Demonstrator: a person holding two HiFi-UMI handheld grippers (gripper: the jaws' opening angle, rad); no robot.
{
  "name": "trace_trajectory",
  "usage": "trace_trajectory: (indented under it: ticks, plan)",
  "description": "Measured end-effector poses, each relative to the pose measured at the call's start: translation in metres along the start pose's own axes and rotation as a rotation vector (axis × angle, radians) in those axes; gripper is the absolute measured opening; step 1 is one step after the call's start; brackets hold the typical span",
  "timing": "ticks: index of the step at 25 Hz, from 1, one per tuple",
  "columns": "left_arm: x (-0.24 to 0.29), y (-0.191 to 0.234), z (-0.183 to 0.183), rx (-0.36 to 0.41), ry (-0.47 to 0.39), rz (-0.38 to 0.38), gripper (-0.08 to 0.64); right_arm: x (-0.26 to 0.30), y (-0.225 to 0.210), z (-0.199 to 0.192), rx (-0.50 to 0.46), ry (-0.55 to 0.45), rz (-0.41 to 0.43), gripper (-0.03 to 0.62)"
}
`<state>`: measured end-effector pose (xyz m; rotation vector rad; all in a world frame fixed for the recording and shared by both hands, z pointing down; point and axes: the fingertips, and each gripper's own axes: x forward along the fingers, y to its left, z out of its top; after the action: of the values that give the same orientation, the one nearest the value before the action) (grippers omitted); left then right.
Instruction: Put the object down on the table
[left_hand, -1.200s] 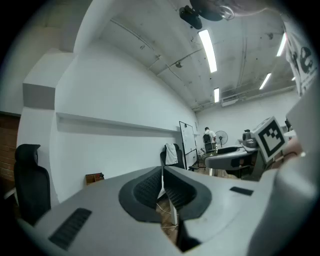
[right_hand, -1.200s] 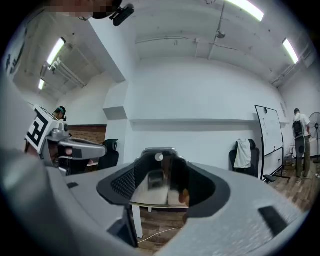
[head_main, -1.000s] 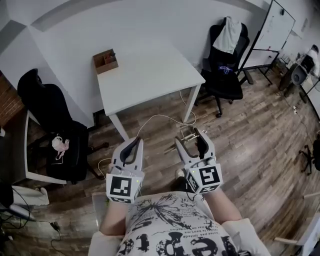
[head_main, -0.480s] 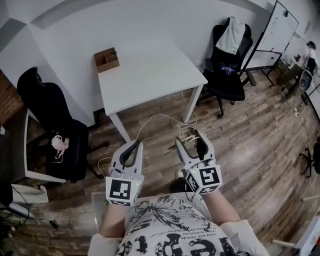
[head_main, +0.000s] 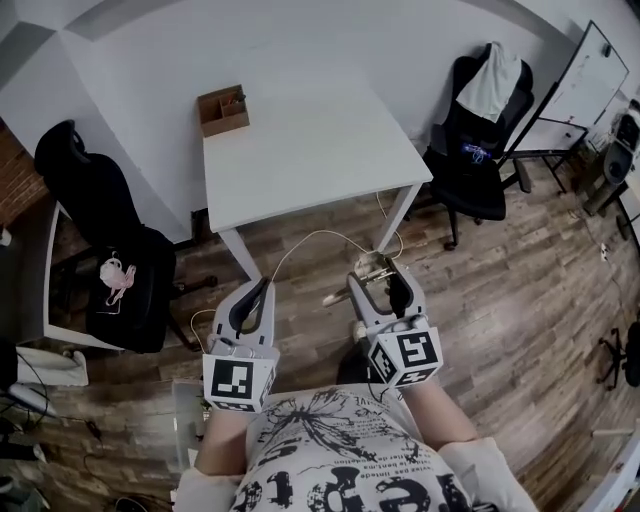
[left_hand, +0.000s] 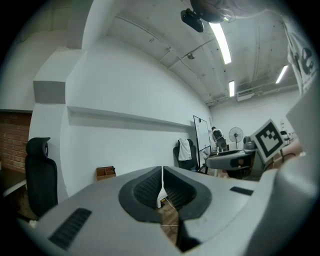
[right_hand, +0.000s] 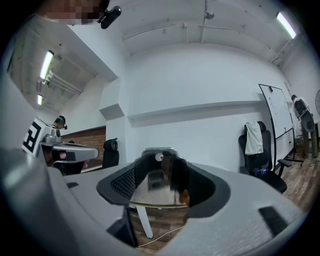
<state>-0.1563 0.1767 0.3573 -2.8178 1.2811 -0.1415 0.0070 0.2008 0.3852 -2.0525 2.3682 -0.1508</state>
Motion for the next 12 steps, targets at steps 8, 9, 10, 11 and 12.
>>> trace_trajectory:
  ticks: [8, 9, 10, 11, 12]
  plan:
    - [0.105, -0.008, 0.011, -0.001, 0.012, 0.107, 0.012, 0.08, -0.088, 0.013, -0.007, 0.006, 0.103, 0.279]
    - [0.121, -0.011, 0.015, -0.002, 0.014, 0.119, 0.012, 0.09, -0.1, 0.016, -0.012, 0.009, 0.119, 0.278]
    - [0.136, -0.014, 0.018, 0.001, 0.01, 0.127, 0.012, 0.1, -0.112, 0.02, -0.019, 0.011, 0.134, 0.279]
    - [0.151, -0.017, 0.019, 0.004, 0.005, 0.136, 0.012, 0.109, -0.124, 0.023, -0.027, 0.014, 0.149, 0.278]
    - [0.165, -0.019, 0.021, 0.005, 0.001, 0.148, 0.012, 0.118, -0.136, 0.026, -0.036, 0.018, 0.163, 0.279]
